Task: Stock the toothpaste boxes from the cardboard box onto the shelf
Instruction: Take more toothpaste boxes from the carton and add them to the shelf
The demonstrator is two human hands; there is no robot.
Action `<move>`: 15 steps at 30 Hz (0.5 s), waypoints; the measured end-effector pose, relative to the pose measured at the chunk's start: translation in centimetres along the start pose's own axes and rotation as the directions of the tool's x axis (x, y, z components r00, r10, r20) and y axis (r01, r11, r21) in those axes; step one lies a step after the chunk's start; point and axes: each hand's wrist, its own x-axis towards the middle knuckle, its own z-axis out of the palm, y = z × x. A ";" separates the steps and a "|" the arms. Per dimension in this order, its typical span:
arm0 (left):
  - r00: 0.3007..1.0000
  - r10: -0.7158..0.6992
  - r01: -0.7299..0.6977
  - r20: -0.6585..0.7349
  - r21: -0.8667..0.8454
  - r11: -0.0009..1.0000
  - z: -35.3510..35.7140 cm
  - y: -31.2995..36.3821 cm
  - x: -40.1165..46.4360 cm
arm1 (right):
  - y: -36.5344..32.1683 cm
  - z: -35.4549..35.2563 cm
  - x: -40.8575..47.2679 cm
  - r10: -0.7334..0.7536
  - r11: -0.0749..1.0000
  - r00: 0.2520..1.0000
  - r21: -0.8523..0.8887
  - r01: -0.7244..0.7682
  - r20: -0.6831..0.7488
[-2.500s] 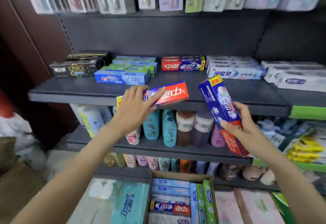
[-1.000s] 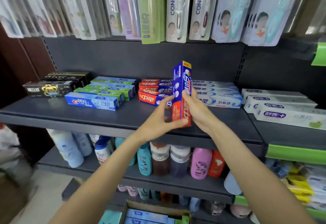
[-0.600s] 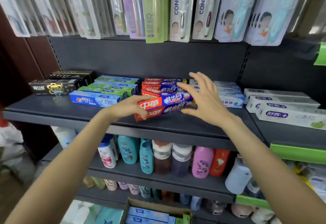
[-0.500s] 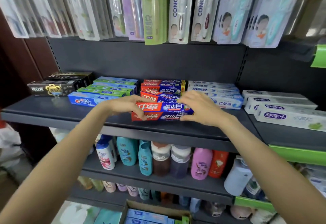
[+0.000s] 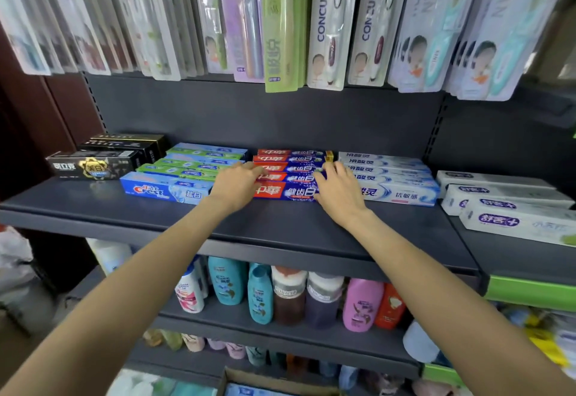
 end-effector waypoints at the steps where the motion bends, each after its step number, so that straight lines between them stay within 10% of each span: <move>1: 0.999 -0.026 0.026 -0.041 -0.007 1.000 0.5 0.1 -0.1 | -0.1 0.0 -0.1 0.005 1.000 0.999 0.000 -0.005 -0.033; 8: 0.875 -0.025 -0.162 -0.484 -0.341 0.926 0.0 0.9 -7.7 | -2.8 -2.2 -8.6 0.134 0.919 0.942 0.393 -0.002 -0.308; 15: 0.890 -0.044 -0.260 -0.454 -0.584 0.769 3.2 1.9 -22.5 | -9.9 -0.3 -20.7 0.101 0.794 0.973 0.606 0.047 -0.208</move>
